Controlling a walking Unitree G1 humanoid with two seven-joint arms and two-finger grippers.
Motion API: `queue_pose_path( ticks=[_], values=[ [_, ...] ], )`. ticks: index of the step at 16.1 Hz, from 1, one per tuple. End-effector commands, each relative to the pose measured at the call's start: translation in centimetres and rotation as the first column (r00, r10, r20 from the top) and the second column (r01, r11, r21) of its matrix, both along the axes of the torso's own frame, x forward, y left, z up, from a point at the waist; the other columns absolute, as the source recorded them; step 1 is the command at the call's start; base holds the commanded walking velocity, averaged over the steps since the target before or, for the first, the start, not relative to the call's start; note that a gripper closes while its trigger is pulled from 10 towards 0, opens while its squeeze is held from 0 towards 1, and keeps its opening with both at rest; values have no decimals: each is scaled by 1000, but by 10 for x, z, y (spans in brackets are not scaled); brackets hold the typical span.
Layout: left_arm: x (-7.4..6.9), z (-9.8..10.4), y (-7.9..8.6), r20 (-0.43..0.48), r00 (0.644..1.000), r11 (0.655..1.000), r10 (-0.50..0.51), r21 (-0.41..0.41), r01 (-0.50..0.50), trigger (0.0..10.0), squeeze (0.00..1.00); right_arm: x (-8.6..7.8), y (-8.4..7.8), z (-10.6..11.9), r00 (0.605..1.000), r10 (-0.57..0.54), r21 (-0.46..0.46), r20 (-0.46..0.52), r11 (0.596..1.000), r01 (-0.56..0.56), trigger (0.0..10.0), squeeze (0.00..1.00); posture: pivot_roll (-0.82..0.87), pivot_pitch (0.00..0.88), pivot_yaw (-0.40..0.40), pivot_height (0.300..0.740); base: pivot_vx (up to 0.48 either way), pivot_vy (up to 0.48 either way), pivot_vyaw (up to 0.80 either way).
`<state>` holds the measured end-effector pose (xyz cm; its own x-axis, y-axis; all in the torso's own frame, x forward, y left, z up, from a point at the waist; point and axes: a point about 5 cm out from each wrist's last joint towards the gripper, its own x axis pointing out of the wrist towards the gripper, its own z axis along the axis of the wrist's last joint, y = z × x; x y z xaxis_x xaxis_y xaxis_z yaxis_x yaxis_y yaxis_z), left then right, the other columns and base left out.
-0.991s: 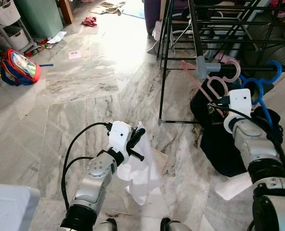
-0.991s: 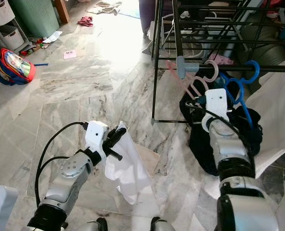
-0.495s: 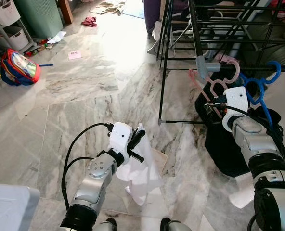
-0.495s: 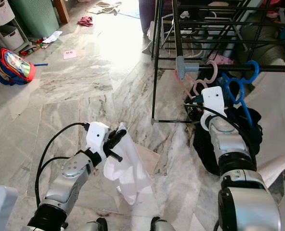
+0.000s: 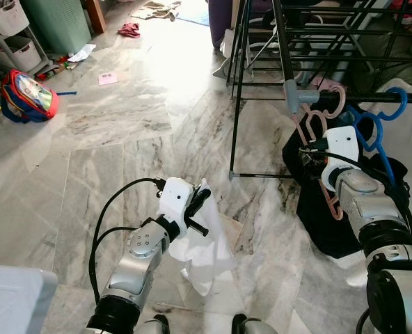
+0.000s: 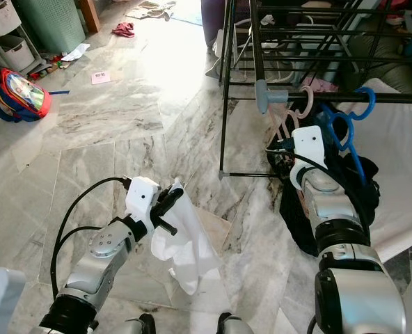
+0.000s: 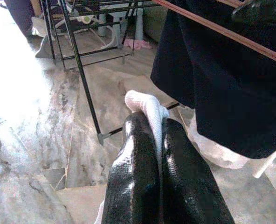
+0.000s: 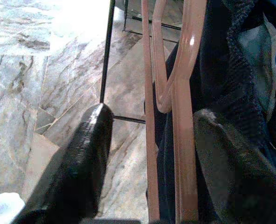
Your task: Hang hanger
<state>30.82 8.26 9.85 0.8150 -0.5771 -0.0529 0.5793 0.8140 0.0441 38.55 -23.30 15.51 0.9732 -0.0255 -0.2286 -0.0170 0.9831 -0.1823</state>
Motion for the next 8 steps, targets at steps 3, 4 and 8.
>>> queue_pose_path(
  ticks=[3,4,8],
  values=[
    [0,0,-1,18,1000,1000,-10,24,10,10000,0,0,4,-5,1000,-25,64,7,998,24,118,0,57,206,5,740,0,0,0],
    [0,0,-1,18,1000,1000,-11,27,11,10000,0,0,4,-6,1000,-27,73,5,997,27,157,0,58,206,5,740,0,0,0],
    [0,0,-1,25,1000,999,-19,41,18,10000,0,-3,9,-15,999,-48,117,-5,992,49,0,0,59,205,8,740,0,0,0]
  ],
)
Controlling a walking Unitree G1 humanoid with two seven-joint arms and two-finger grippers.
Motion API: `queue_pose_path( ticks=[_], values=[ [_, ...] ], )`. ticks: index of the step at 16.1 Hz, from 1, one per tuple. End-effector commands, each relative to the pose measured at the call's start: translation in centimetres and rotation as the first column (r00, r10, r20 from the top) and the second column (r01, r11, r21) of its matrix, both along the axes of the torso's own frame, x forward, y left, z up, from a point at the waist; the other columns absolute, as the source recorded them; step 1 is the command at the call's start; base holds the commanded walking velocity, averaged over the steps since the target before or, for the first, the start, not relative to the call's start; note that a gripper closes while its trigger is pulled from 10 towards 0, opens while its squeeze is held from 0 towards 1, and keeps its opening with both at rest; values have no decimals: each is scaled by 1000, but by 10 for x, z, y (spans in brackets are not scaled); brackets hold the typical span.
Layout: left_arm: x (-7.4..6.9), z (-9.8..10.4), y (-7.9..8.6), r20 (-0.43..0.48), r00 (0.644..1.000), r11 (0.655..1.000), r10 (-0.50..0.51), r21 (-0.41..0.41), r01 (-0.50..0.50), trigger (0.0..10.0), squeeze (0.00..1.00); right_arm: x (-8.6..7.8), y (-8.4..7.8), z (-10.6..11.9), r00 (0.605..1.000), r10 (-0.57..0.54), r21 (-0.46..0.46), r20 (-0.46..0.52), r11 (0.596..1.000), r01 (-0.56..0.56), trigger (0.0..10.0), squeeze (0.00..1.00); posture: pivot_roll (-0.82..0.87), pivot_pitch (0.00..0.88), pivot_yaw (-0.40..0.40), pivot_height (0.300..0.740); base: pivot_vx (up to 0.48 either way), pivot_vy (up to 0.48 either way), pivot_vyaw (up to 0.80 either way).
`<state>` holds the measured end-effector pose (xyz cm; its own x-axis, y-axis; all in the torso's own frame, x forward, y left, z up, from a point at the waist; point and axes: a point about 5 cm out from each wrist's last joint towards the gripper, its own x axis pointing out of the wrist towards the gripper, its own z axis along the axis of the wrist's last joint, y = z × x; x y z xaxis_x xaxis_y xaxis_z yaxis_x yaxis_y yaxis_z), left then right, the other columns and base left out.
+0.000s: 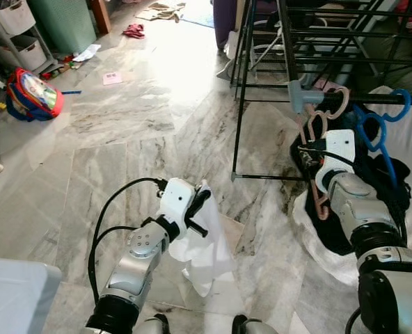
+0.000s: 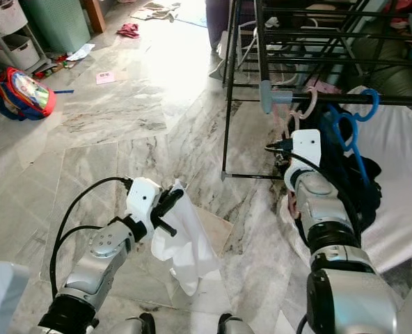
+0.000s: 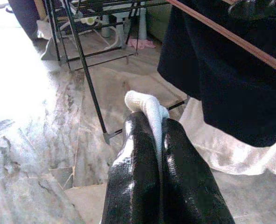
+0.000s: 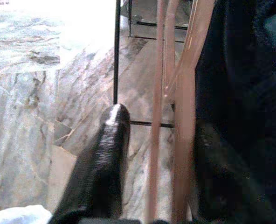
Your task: Hang hanger
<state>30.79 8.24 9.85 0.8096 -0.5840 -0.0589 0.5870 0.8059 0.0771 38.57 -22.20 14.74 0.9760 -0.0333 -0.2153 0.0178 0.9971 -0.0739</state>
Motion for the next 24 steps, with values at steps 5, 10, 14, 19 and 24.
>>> queue_pose_path(
  ticks=[5,10,14,19,24],
  values=[
    [0,0,-1,17,1000,1000,-14,25,14,10000,0,-3,-1,-9,999,-31,22,-20,999,31,314,0,61,203,8,740,0,0,0],
    [-1,-1,-2,20,1000,1000,-14,25,13,10000,0,-3,0,-10,999,-41,21,-26,999,41,0,0,63,200,6,740,0,0,0],
    [-1,-1,-2,20,1000,1000,-15,28,15,10000,0,-5,0,-11,999,-35,20,-22,999,36,0,0,60,199,5,740,0,0,0],
    [0,1,-2,32,999,1000,-1,24,0,10000,0,-4,-1,7,996,-42,-17,80,999,43,0,0,57,201,10,740,0,0,0],
    [6,14,4,110,987,993,114,-22,-113,10000,0,-24,-4,22,967,-94,-42,238,993,107,0,0,43,204,16,740,0,0,0]
  ],
)
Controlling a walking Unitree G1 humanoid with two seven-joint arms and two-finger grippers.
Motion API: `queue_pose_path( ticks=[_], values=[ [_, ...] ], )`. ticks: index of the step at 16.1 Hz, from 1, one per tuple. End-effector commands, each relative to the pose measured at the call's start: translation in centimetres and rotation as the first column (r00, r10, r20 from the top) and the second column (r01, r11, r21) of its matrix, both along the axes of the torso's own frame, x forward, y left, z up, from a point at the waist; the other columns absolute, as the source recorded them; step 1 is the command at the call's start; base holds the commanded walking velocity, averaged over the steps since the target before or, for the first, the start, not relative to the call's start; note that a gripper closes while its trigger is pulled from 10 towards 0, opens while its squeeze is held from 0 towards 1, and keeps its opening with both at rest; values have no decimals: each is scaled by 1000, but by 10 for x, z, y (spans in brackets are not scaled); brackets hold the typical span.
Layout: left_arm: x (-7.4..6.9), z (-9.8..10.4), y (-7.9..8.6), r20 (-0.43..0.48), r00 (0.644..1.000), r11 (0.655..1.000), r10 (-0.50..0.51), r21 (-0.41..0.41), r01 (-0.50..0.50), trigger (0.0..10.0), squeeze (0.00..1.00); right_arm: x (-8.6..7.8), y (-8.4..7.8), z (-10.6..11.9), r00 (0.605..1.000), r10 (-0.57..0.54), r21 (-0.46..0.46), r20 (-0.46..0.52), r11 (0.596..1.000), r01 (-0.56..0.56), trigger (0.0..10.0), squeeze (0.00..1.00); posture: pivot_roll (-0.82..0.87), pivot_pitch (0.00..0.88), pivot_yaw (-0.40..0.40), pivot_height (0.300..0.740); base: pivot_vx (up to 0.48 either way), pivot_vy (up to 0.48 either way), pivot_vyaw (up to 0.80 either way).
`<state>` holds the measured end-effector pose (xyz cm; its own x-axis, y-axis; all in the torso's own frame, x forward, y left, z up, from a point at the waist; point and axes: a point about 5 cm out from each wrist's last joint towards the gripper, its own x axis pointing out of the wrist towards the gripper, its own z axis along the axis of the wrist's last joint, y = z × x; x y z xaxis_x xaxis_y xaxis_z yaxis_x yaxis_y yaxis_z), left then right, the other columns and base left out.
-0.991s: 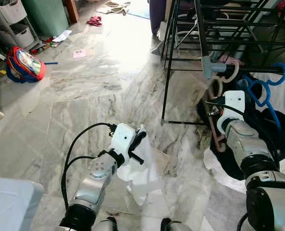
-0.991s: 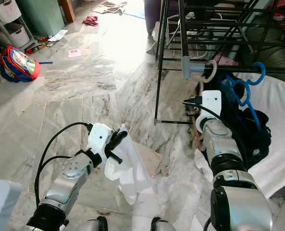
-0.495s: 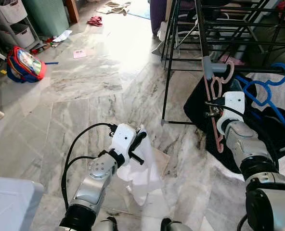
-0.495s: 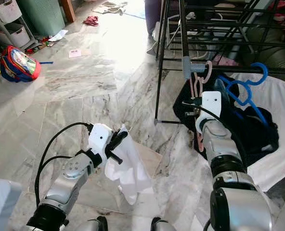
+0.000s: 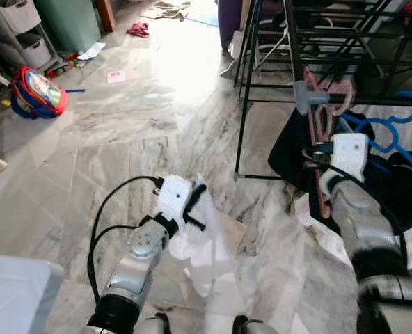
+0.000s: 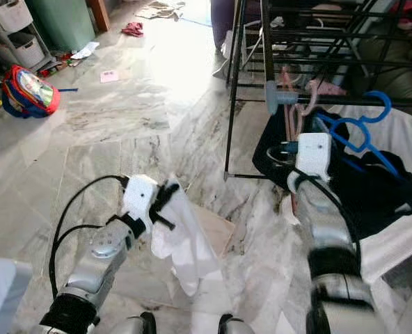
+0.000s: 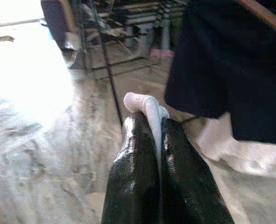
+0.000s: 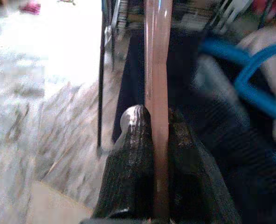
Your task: Hang hanger
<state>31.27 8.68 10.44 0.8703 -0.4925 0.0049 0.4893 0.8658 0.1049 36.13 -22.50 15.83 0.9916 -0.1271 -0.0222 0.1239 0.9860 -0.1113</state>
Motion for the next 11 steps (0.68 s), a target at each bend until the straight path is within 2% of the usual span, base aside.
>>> queue_pose_path(
  ticks=[1,2,5,7,9,10,11],
  values=[
    [1,9,1,53,998,1000,21,-10,-21,10000,0,-4,-3,12,998,-21,-11,64,1000,21,0,0,40,205,17,740,0,0,0],
    [0,11,6,73,995,997,73,-8,-73,10000,0,-17,-7,10,994,-43,-16,99,999,45,10000,0,31,210,22,740,0,0,0],
    [-6,7,8,82,991,994,110,8,-111,10000,0,-44,-10,-3,991,-64,-22,115,998,66,10000,0,36,229,23,740,0,0,0],
    [-8,9,8,89,989,993,121,2,-122,10000,0,-53,-9,-9,993,-64,-19,97,998,66,10000,0,40,244,21,740,0,0,0],
    [-13,6,17,90,986,990,140,19,-142,10000,0,-65,2,-30,998,-47,-20,35,999,48,10000,0,33,258,18,740,0,0,0],
    [-13,-3,22,71,984,984,164,51,-168,10000,0,-69,9,-48,999,-32,-6,-13,999,32,10000,0,38,251,23,740,0,0,0],
    [-12,-4,26,61,981,982,182,42,-185,10000,0,-71,15,-56,999,-3,-19,-44,1000,3,10000,0,40,248,29,740,0,0,0]
  ],
)
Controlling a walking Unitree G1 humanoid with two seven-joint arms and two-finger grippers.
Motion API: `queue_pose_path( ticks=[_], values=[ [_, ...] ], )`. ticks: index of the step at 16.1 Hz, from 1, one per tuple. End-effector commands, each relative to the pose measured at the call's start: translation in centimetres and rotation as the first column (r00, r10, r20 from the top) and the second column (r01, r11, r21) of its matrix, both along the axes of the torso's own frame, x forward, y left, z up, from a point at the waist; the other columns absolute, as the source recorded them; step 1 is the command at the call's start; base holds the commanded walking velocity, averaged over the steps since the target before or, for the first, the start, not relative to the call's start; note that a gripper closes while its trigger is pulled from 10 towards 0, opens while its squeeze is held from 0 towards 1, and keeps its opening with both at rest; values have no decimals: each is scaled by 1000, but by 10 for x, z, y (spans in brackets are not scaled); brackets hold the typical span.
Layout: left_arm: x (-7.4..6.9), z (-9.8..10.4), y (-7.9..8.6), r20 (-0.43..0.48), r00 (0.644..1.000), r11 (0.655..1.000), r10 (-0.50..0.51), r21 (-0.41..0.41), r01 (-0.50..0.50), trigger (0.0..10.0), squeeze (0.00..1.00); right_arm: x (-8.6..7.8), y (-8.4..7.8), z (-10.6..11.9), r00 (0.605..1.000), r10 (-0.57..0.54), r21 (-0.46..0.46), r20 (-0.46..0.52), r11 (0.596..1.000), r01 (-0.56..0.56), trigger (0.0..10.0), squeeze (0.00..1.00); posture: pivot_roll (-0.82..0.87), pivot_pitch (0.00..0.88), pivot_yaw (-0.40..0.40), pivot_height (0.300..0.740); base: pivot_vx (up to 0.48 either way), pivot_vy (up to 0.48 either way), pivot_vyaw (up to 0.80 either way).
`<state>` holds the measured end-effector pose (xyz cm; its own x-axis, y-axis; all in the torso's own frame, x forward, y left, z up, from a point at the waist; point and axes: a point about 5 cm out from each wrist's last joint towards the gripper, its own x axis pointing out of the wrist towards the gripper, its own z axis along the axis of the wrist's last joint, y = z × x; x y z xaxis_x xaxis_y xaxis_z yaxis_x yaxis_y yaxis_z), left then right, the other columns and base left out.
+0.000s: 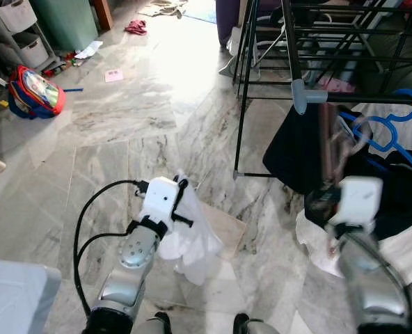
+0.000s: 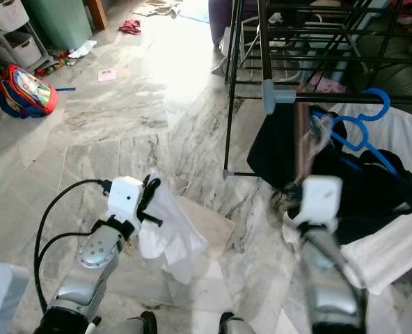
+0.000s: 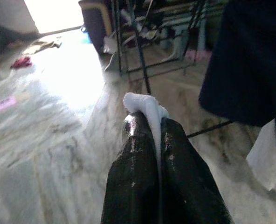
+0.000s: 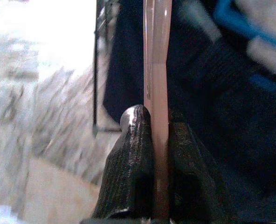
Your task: Hang hanger
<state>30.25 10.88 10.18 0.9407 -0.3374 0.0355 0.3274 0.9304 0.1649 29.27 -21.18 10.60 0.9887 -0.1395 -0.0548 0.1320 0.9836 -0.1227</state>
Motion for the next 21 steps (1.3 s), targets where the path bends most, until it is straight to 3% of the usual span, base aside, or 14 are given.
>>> queue_pose_path(
  ticks=[1,5,8,9,11,13,15,17,18,21],
  values=[
    [0,-4,7,-6,999,999,33,14,-33,10000,0,-3,7,-11,999,42,-27,-30,999,-43,10000,0,44,240,31,740,0,0,0],
    [0,-17,14,-50,997,997,52,65,-48,10000,0,-5,22,-35,978,155,-56,-141,985,-164,10000,0,51,238,55,740,0,0,0],
    [-6,-44,20,-144,987,992,73,108,-58,10000,0,-25,34,-73,931,246,-48,-270,962,-268,10000,0,28,230,65,740,0,0,0],
    [-9,-58,19,-190,978,991,80,119,-58,10000,0,-36,31,-99,918,205,7,-340,976,-216,10000,0,14,215,64,740,0,0,0],
    [-12,-71,15,-229,970,987,84,156,-49,10000,0,-46,27,-117,918,119,51,-379,993,-108,10000,0,11,216,58,740,0,0,0],
    [-13,-74,15,-244,965,987,95,149,-59,10000,0,-47,27,-111,947,46,34,-317,999,-37,10000,0,-15,210,56,740,0,0,0],
    [-8,-64,10,-218,975,992,52,125,-25,10000,0,-40,24,-97,967,-7,102,-253,994,34,10000,0,-31,242,49,740,0,0,0],
    [0,-51,4,-162,987,991,21,135,1,10000,0,-31,30,-87,976,62,66,-211,997,-49,10000,0,-20,243,30,740,0,0,0],
    [13,-39,10,-135,985,991,102,99,-89,10000,0,-28,33,-82,977,109,59,-184,993,-99,10000,0,-6,248,44,740,0,0,0],
    [21,-30,9,-123,984,991,125,61,-119,10000,0,-25,33,-78,984,93,73,-153,994,-83,10000,0,-24,259,66,740,0,0,0]
  ],
)
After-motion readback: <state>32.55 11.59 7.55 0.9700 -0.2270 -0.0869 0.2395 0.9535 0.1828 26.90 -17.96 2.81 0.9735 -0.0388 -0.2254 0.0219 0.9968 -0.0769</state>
